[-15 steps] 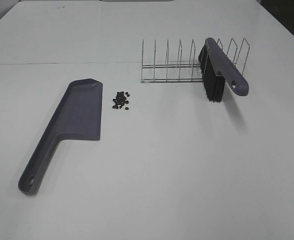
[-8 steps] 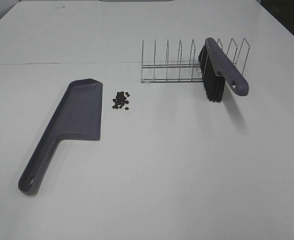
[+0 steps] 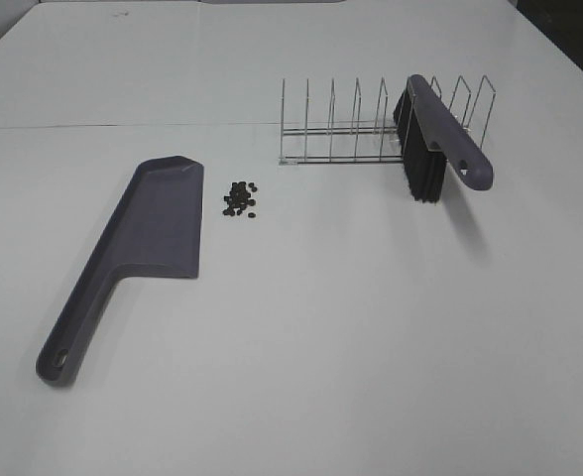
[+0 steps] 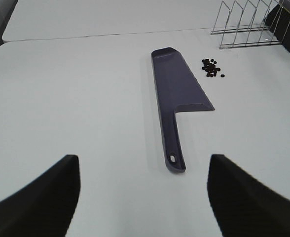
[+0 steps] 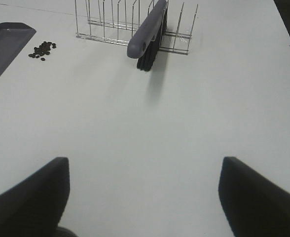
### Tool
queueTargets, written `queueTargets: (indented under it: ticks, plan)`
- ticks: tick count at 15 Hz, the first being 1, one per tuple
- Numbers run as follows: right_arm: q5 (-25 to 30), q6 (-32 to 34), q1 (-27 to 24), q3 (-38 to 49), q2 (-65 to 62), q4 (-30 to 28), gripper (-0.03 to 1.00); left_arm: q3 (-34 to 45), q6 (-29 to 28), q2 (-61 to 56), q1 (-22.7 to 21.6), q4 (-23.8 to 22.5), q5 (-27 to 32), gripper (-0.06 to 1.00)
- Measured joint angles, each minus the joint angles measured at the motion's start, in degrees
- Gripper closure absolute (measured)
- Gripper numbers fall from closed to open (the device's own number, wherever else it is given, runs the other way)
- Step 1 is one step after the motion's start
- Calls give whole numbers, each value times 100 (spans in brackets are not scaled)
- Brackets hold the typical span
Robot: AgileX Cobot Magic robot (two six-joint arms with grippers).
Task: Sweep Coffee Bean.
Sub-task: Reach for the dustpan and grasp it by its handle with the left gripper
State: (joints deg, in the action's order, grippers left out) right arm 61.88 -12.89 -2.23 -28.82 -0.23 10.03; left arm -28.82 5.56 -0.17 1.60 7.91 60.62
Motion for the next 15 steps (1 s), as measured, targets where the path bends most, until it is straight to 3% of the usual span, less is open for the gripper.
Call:
queueTargets:
  ticks: [15]
  plan:
    - [0, 0, 0, 0, 0, 0, 24, 0, 0, 0, 0, 0, 0, 26]
